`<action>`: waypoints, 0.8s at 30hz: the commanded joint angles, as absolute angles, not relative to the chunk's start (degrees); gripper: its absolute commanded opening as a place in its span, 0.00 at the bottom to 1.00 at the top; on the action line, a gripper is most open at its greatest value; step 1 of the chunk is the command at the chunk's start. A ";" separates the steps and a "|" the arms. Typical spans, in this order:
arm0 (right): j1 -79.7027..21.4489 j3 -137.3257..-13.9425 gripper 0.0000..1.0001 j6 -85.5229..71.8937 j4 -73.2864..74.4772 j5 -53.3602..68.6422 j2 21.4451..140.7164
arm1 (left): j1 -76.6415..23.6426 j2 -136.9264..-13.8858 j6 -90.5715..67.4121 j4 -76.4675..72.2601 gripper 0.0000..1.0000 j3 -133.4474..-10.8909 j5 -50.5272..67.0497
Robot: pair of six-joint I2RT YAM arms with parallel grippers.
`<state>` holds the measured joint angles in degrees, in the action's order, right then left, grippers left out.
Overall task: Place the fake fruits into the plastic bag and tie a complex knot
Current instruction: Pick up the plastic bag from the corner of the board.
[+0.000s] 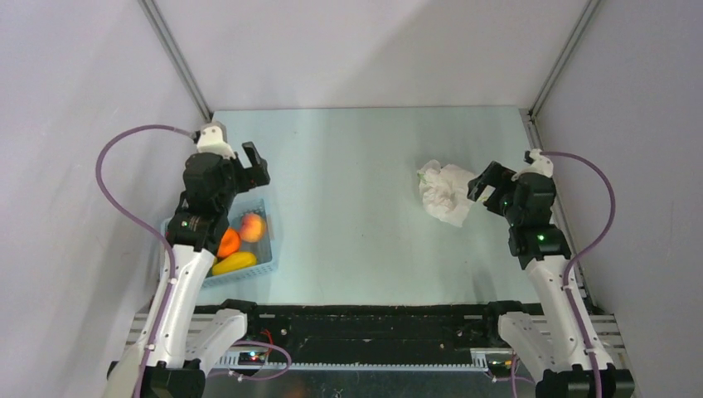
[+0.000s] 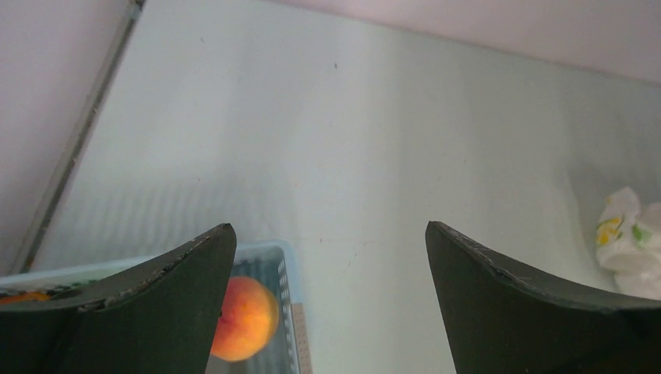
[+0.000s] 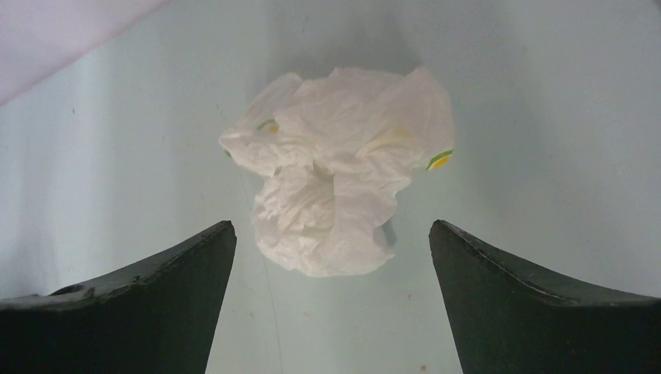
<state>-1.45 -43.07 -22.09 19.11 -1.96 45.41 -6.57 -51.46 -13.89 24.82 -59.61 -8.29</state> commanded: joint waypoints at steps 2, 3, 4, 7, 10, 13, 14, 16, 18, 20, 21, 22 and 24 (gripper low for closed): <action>-8.63 -46.98 1.00 -23.12 26.00 -6.13 48.74 | -6.76 -48.65 -11.45 22.86 0.99 -55.25 -6.40; -10.25 -46.96 1.00 -23.49 27.24 -7.99 49.52 | -6.83 -48.20 -11.26 22.81 0.99 -55.22 -6.85; -13.28 -46.94 1.00 -23.65 27.68 -11.73 49.98 | -6.80 -47.92 -10.95 22.80 0.99 -55.25 -6.94; -18.76 -46.93 1.00 -26.04 29.44 -19.60 52.68 | -6.89 -47.44 -10.86 22.93 0.99 -55.09 -6.96; -18.73 -46.42 1.00 -28.47 27.36 -21.45 55.26 | -6.85 -47.50 -11.21 22.84 0.99 -55.15 -5.80; -15.39 -45.72 0.96 -29.56 23.67 -17.31 59.08 | -6.91 -47.51 -11.58 22.85 0.99 -55.23 -4.30; -14.81 -45.40 0.95 -29.61 21.85 -16.65 59.90 | -6.94 -47.40 -11.59 22.74 0.99 -55.22 -3.38; -13.19 -45.28 0.91 -29.61 19.55 -14.33 63.58 | -6.89 -46.69 -11.68 22.16 0.99 -54.89 -2.03; -12.18 -45.22 0.88 -29.61 17.58 -11.75 66.15 | -6.95 -46.35 -11.81 21.69 0.99 -54.61 -1.64; -12.07 -45.10 0.82 -28.66 15.57 -10.88 68.25 | -6.97 -46.29 -11.86 21.63 0.99 -54.52 -1.55; -12.16 -45.16 0.80 -28.31 14.90 -10.87 68.89 | -6.95 -46.44 -11.86 21.67 0.99 -54.56 -1.52; -12.25 -45.12 0.78 -27.71 13.90 -10.93 70.15 | -6.97 -46.59 -11.91 21.69 0.99 -54.62 -1.28; -12.15 -45.16 0.75 -26.97 12.67 -11.51 71.84 | -6.96 -46.81 -11.99 21.66 0.99 -54.66 -0.84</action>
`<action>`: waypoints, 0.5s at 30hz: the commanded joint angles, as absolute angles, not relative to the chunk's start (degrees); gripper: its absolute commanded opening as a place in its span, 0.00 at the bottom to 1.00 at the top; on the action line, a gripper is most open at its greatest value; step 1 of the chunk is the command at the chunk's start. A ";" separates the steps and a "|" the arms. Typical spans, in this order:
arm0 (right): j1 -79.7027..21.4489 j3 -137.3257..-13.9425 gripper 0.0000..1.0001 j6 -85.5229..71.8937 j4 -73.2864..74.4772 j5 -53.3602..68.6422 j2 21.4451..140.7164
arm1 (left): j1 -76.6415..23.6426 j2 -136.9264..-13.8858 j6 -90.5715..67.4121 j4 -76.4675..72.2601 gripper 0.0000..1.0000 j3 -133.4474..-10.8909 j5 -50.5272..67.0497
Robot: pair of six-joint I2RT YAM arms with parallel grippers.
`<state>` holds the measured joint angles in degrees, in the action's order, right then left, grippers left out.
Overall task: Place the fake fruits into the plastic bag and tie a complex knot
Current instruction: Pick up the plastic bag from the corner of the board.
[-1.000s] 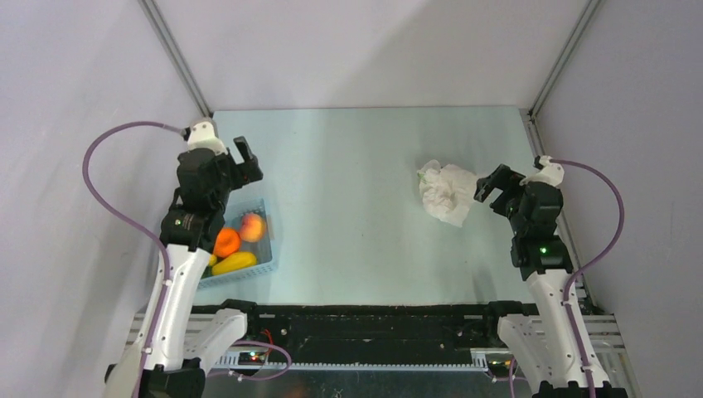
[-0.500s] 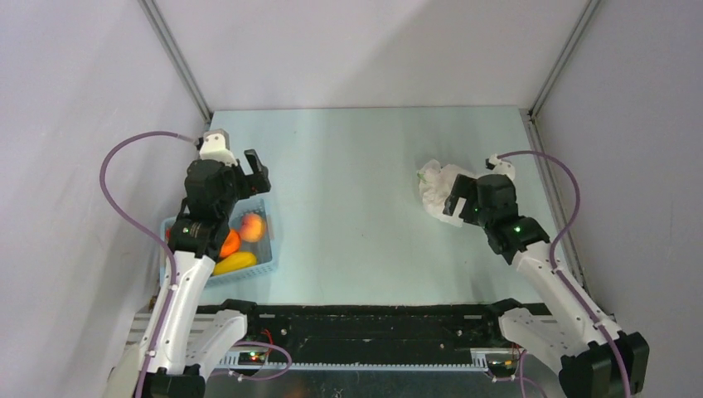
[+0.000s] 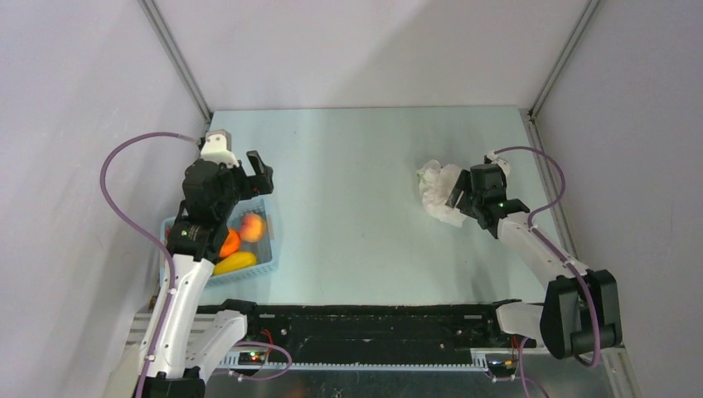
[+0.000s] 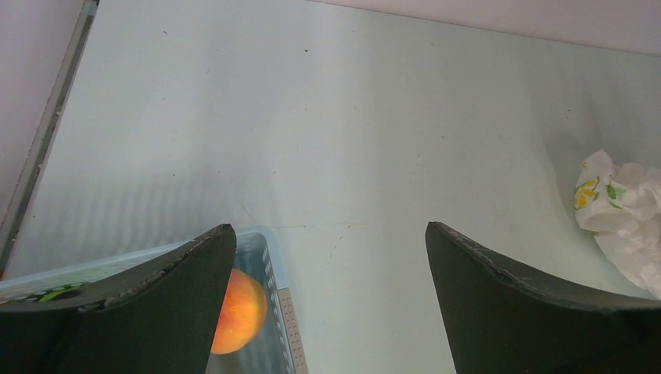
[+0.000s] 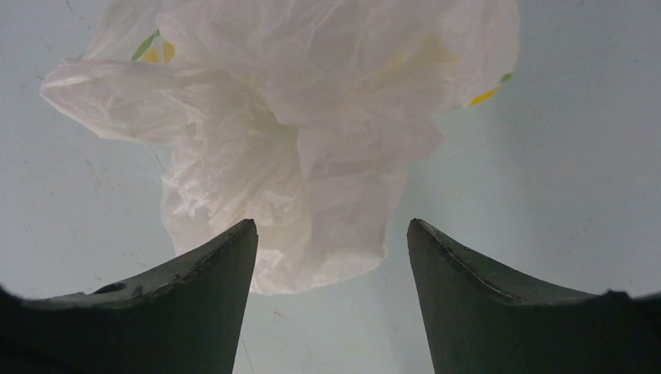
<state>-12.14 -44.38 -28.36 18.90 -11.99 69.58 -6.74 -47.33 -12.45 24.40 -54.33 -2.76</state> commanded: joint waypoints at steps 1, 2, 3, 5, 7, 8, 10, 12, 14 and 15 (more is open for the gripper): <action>-12.14 -45.15 0.74 -26.74 12.24 -11.73 72.31 | -7.03 -46.83 -12.06 21.61 0.99 -54.67 -0.54; -12.09 -45.12 0.73 -26.68 12.10 -11.93 73.03 | -7.03 -46.91 -12.11 21.57 0.99 -54.67 -0.49; -12.11 -45.10 0.72 -26.60 11.81 -12.36 73.58 | -7.05 -46.88 -12.12 21.56 0.99 -54.62 -0.45; -12.14 -45.10 0.66 -26.25 11.52 -12.88 74.28 | -7.06 -46.82 -12.19 21.43 0.99 -54.43 -0.44; -12.21 -45.09 0.61 -25.45 10.94 -13.54 75.07 | -7.18 -46.90 -12.25 21.37 0.99 -54.43 -0.44; -12.26 -44.93 0.60 -24.69 10.01 -13.87 75.37 | -7.15 -46.96 -12.22 21.32 0.99 -54.48 -0.44; -12.30 -44.74 0.53 -23.28 8.52 -13.30 76.31 | -7.24 -47.20 -11.75 21.12 0.99 -54.47 1.16; -12.70 -44.74 0.41 -21.50 7.29 -10.84 76.48 | -7.83 -47.25 -10.67 20.06 0.99 -54.03 6.35; -14.45 -44.69 0.27 -19.62 6.72 -9.51 74.57 | -9.20 -47.07 -9.29 18.65 0.99 -53.24 9.24; -16.66 -44.67 0.20 -18.77 6.66 -9.50 73.72 | -10.93 -47.08 -8.06 18.38 0.99 -53.07 9.50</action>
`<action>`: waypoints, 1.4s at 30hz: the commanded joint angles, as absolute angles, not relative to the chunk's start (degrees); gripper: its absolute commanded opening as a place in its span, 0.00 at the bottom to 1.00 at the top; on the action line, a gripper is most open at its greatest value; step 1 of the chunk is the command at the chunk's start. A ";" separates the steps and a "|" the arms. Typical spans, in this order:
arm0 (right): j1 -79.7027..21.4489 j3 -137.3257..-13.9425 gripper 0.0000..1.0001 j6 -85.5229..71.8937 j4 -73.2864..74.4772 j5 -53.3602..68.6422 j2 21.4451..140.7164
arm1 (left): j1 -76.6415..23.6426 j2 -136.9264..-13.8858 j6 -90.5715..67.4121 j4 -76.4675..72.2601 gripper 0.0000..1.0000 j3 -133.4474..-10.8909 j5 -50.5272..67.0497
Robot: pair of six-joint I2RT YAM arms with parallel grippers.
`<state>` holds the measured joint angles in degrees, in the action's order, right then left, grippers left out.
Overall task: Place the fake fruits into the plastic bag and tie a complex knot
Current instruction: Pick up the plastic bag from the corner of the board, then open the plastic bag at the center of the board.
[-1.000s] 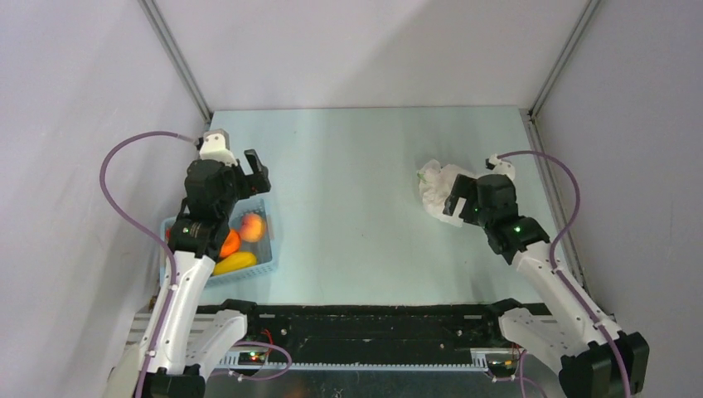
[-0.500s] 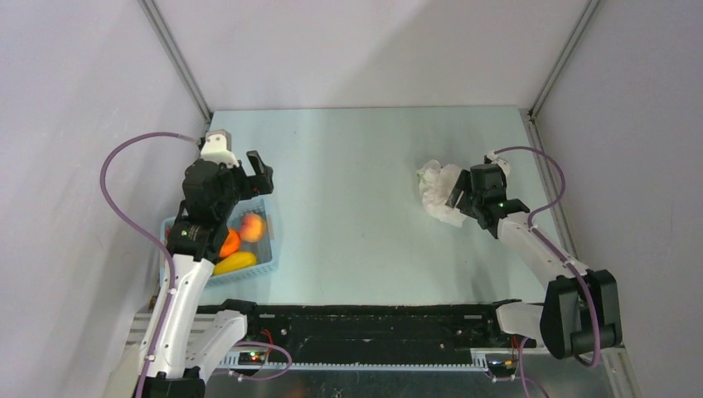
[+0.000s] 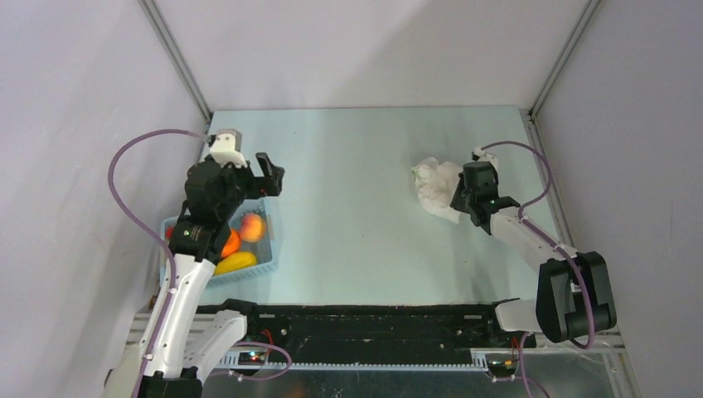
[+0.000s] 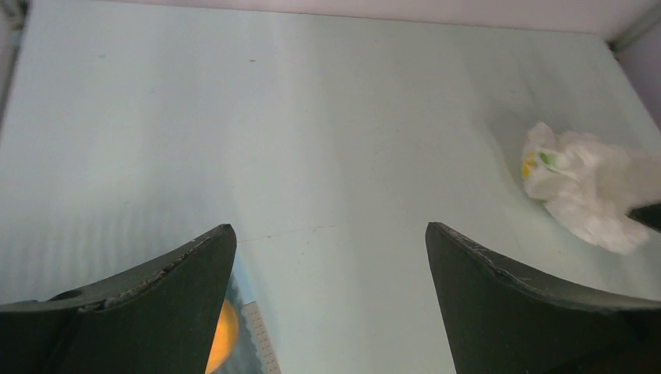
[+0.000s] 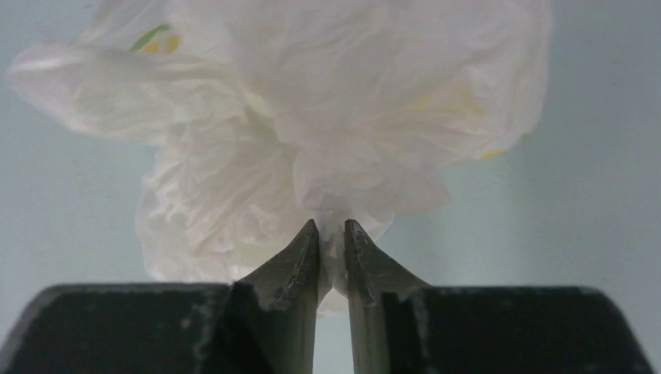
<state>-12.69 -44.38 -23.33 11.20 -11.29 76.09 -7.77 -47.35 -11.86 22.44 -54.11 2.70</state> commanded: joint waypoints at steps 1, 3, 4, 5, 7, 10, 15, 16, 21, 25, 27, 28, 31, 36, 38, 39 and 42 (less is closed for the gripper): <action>-17.87 -44.72 0.16 -16.95 6.65 -9.80 71.98 | -12.10 -47.31 -7.50 18.22 0.99 -52.89 9.52; -21.33 -44.68 0.02 -15.65 7.08 -8.19 68.92 | -15.71 -48.28 -5.95 18.30 0.99 -53.34 9.42; -22.80 -44.71 0.00 -15.65 7.32 -6.91 67.94 | -18.58 -49.07 -4.61 18.42 0.99 -53.65 9.50; -23.27 -44.73 0.00 -16.11 7.81 -3.24 66.12 | -20.15 -49.50 -3.67 18.87 0.99 -54.85 9.85; -24.14 -44.69 0.00 -17.15 8.19 4.71 64.04 | -26.43 -51.40 -1.07 19.98 0.99 -57.64 10.55; -25.54 -44.72 0.00 -17.28 8.05 18.63 62.56 | -31.19 -53.04 0.58 20.60 0.99 -60.95 13.43; -28.57 -44.73 0.00 -16.70 7.67 30.50 63.46 | -34.43 -54.55 0.73 16.83 0.99 -58.21 19.68; -28.88 -44.67 0.00 -17.20 7.62 31.91 63.77 | -34.44 -54.56 0.65 16.69 0.99 -57.63 20.12; -31.31 -44.68 0.00 -18.18 5.90 36.47 65.99 | -34.45 -55.13 0.46 16.15 0.99 -54.00 27.57; -32.51 -44.68 0.00 -18.68 3.57 38.49 66.43 | -34.43 -58.18 -1.70 17.93 0.99 -55.77 26.85; -32.65 -44.73 0.00 -19.14 3.07 37.83 66.44 | -34.45 -58.72 -2.19 18.74 0.99 -56.63 26.63; -32.66 -44.73 0.00 -19.22 3.01 37.41 66.38 | -34.45 -58.69 -2.41 18.82 0.99 -56.78 26.28; -32.75 -44.69 0.00 -19.16 3.27 36.55 66.21 | -34.45 -58.70 -3.08 18.91 0.99 -56.53 22.90; -32.94 -44.71 0.00 -19.09 3.46 36.28 66.27 | -34.45 -60.29 -6.00 18.16 0.81 -57.08 19.75; -32.96 -44.69 0.00 -19.23 3.61 35.09 66.19 | -34.45 -60.86 -6.40 18.34 0.73 -57.40 21.16; -32.96 -44.72 0.00 -19.42 3.58 34.61 66.10 | -34.45 -61.02 -6.45 18.38 0.71 -57.44 21.46; -33.11 -44.74 0.00 -19.35 3.34 35.14 65.92 | -34.45 -61.15 -6.97 18.20 0.67 -57.26 21.00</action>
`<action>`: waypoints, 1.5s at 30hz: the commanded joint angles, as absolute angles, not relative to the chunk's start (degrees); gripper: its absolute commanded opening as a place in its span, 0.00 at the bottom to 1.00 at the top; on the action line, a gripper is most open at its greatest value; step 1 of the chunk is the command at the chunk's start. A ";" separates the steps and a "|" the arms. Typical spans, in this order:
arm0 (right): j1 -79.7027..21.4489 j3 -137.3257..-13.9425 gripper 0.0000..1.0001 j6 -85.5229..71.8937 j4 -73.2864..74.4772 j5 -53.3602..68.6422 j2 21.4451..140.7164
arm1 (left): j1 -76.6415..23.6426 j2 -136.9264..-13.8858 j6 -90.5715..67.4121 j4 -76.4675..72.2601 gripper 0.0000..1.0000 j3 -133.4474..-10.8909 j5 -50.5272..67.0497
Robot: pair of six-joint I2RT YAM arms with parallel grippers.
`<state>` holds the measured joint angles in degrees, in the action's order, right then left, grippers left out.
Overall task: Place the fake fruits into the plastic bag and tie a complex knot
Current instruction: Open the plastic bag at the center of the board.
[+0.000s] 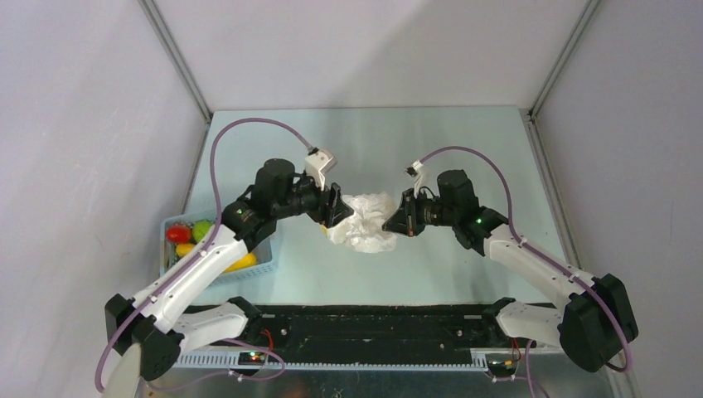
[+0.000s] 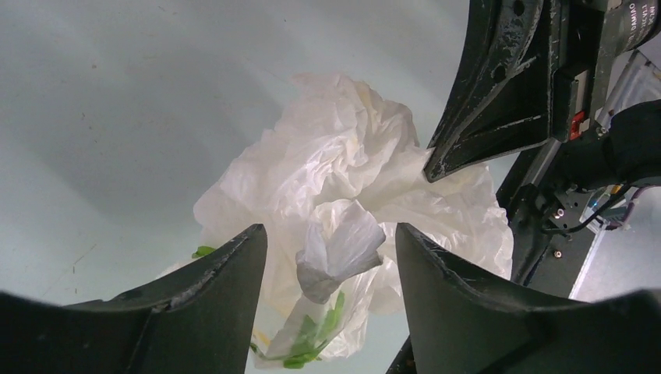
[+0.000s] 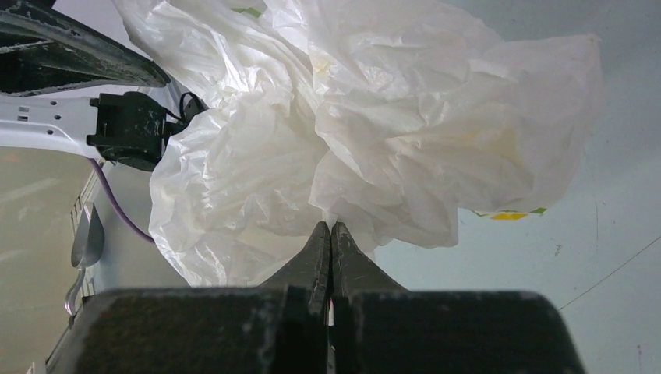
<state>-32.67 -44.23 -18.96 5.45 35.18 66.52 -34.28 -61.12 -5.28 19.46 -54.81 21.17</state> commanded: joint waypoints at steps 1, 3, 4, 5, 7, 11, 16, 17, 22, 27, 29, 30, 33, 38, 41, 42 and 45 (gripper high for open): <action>-33.25 -44.74 0.00 -19.12 3.45 34.97 65.81 | -34.45 -61.21 -7.05 18.02 0.67 -57.05 20.89; -33.53 -44.67 0.00 -18.76 4.05 34.23 65.50 | -34.45 -61.55 -7.36 17.80 0.56 -57.01 20.73; -33.60 -44.72 0.00 -18.74 4.26 33.26 65.40 | -34.45 -61.67 -7.62 17.74 0.44 -57.07 20.72; -33.58 -44.73 0.00 -18.64 4.80 32.67 65.17 | -34.45 -61.82 -7.68 17.79 0.37 -57.18 20.69; -33.63 -44.74 0.00 -18.71 5.98 30.04 64.87 | -34.45 -61.57 -7.49 17.93 0.11 -57.17 21.06; -33.12 -44.67 0.00 -19.97 9.44 18.75 63.33 | -35.62 -59.09 -4.62 17.51 0.00 -55.16 21.09; -35.18 -44.69 0.47 -15.91 13.46 9.47 57.27 | -43.38 -56.73 5.37 19.63 0.00 -53.01 14.83; -36.77 -44.68 0.59 -15.21 13.67 7.40 56.32 | -45.52 -56.84 6.64 20.24 0.00 -52.63 12.78; -43.24 -44.30 0.83 -10.61 12.06 1.78 52.25 | -48.47 -59.38 7.74 21.34 0.00 -53.08 13.83; -44.24 -44.00 0.81 -11.93 7.14 4.03 57.59 | -50.19 -59.26 9.01 20.87 0.00 -52.17 15.90; -44.27 -44.03 0.79 -12.44 5.81 4.58 60.19 | -50.71 -58.92 9.62 21.02 0.00 -52.03 15.72; -44.28 -43.99 0.78 -12.59 5.32 5.25 60.99 | -50.93 -58.77 9.96 21.14 0.00 -51.94 15.84; -44.29 -43.37 0.74 -12.92 2.40 7.71 63.78 | -51.04 -57.97 10.44 21.02 0.00 -51.80 15.76; -44.30 -41.14 0.69 -12.93 -3.29 10.31 65.71 | -50.98 -57.23 11.28 21.01 0.00 -51.37 16.11; -44.34 -40.92 0.65 -12.28 -6.39 11.10 67.66 | -51.04 -57.14 11.70 20.86 0.00 -51.12 16.81; -44.36 -40.95 0.64 -12.06 -7.02 11.74 68.59 | -51.01 -57.14 11.82 20.73 0.00 -50.93 16.75; -44.34 -40.96 0.61 -11.87 -9.59 13.38 70.23 | -51.04 -57.32 12.13 20.68 0.00 -50.71 16.62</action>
